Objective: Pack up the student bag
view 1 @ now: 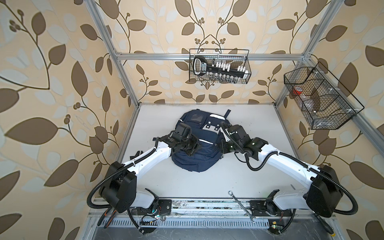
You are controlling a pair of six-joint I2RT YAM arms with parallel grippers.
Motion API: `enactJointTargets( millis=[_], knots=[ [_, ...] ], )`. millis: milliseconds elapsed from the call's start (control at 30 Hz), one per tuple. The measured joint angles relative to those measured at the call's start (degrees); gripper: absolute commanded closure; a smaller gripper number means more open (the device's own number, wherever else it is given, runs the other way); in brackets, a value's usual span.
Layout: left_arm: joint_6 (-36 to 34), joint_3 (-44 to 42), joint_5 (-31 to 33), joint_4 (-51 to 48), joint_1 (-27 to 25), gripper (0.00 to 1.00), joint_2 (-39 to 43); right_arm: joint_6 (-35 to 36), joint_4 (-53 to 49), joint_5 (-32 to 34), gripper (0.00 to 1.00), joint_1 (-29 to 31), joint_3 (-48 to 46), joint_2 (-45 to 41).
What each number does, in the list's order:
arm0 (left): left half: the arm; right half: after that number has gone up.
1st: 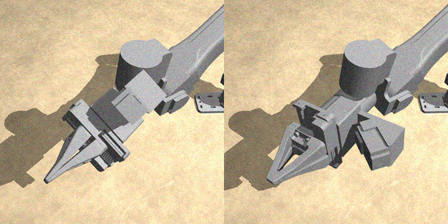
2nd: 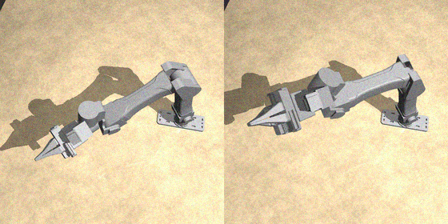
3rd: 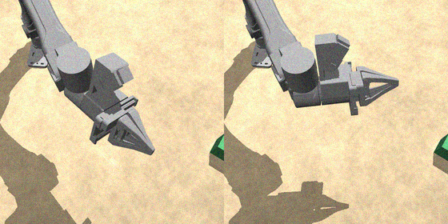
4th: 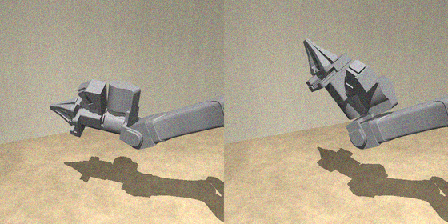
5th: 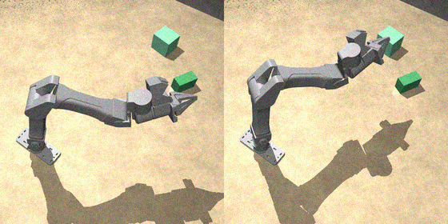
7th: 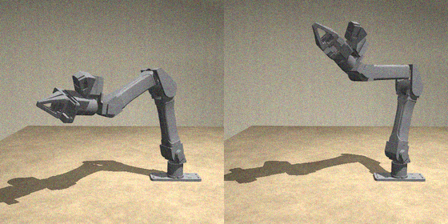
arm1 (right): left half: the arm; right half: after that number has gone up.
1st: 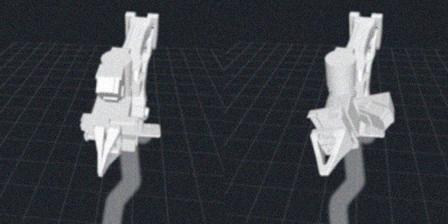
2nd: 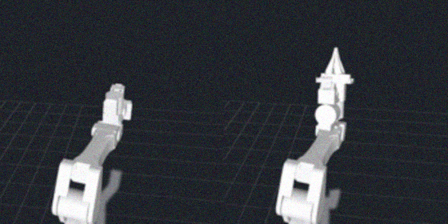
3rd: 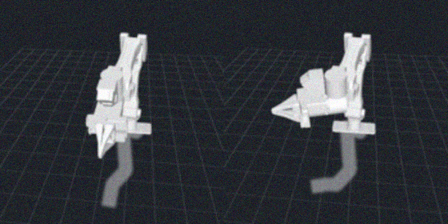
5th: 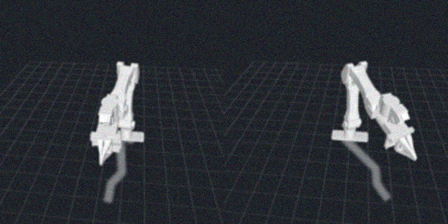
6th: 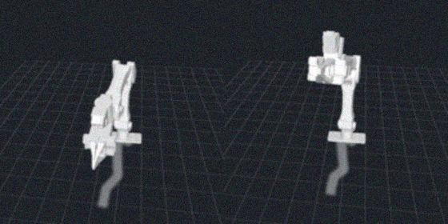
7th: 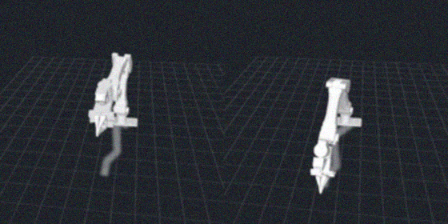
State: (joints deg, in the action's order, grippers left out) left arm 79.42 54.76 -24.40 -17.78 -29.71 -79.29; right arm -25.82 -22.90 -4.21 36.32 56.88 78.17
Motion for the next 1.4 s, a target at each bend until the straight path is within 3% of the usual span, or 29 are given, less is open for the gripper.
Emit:
enactJointTargets(
  millis=[467, 1367, 1400],
  knots=[
    [-0.13, 0.00, -0.22, 0.66, 0.00, 1.00, -0.02, 1.90, 1.64, -3.78, 1.00, -2.21, -0.46, 0.00],
    [-0.02, 0.00, -0.59, 0.39, 0.04, 1.00, -1.09, 1.88, 3.72, 0.20, 1.00, 2.21, -3.23, -1.29],
    [-0.02, 0.00, -0.61, 0.39, 0.04, 1.00, -1.09, 1.86, 3.69, 0.48, 0.94, 2.23, -3.23, -1.29]
  ],
)
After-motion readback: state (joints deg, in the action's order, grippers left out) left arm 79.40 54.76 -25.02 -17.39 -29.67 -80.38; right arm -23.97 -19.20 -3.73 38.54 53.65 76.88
